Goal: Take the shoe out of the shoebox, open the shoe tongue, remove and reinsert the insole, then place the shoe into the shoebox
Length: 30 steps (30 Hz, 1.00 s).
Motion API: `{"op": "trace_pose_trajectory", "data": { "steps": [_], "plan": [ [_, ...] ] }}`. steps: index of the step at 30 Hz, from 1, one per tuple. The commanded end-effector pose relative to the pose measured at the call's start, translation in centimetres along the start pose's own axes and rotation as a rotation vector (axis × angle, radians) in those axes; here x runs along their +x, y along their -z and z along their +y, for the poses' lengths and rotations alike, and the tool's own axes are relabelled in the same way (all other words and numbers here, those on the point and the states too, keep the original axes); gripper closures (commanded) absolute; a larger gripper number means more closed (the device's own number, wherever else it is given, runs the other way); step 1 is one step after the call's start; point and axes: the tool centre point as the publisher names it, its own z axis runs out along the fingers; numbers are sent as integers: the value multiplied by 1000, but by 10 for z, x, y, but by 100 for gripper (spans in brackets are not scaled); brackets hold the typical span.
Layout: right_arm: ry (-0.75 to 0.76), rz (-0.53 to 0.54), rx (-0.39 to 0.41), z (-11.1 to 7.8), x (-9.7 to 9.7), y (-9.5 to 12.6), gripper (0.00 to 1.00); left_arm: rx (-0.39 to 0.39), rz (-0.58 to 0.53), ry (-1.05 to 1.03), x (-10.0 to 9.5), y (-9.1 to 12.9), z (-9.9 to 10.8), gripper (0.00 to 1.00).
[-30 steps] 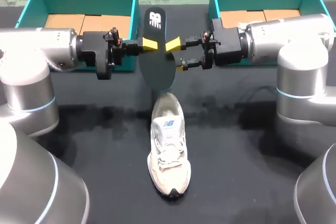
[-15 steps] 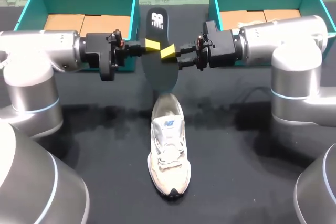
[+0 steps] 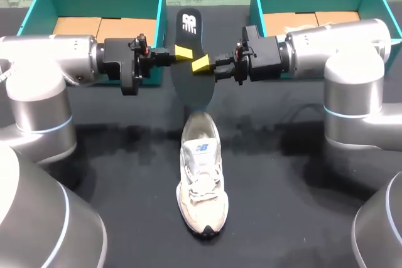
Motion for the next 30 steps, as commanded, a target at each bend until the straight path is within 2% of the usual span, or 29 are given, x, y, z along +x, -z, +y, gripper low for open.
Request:
{"op": "trace_pose_trajectory", "data": {
  "steps": [1,18,20,22,27,28,30],
  "plan": [
    [-2,0,5,1,-2,-2,69,3,-4,-3,1,-3,1,100],
    [-5,5,3,2,-4,0,75,12,-5,-8,1,-7,-1,100],
    [-6,6,3,2,-4,1,80,11,-5,-8,2,-7,-1,100],
    [-6,6,2,2,-4,1,100,10,-5,-8,2,-7,-1,100],
    [-5,4,4,3,-4,0,100,11,0,-4,2,-7,-1,100],
    [-4,4,3,3,-4,0,100,14,2,0,2,-7,-1,96],
    [-2,5,2,3,-4,2,100,32,9,13,0,-4,-1,5]
  ]
}}
